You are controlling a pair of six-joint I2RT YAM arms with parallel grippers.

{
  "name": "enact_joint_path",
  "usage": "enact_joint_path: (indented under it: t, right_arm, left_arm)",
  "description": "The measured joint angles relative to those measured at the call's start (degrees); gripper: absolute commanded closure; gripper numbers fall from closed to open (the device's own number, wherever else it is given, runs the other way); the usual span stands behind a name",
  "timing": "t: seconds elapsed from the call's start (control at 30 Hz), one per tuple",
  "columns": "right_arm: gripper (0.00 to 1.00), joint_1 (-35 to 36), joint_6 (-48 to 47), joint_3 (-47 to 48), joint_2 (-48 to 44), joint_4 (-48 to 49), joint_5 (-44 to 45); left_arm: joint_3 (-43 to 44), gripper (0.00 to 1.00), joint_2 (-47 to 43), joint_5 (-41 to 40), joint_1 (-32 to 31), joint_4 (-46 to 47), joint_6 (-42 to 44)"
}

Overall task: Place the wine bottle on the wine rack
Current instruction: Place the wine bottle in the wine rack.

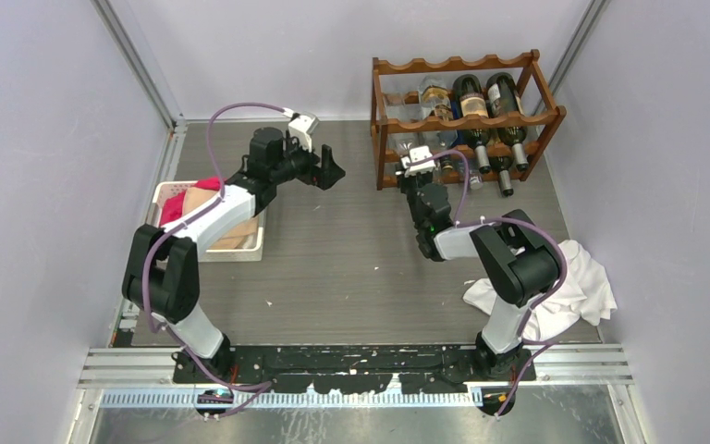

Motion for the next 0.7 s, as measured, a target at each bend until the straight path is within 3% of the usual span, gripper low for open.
enact_joint_path:
  t: [0.7]
  right_arm:
    - [0.99,-0.9,0.1,2.4,4.3,1.7,1.3]
  left_arm:
    - [2.0,0.16,3.3,2.1,2.0,0.0,-5.0]
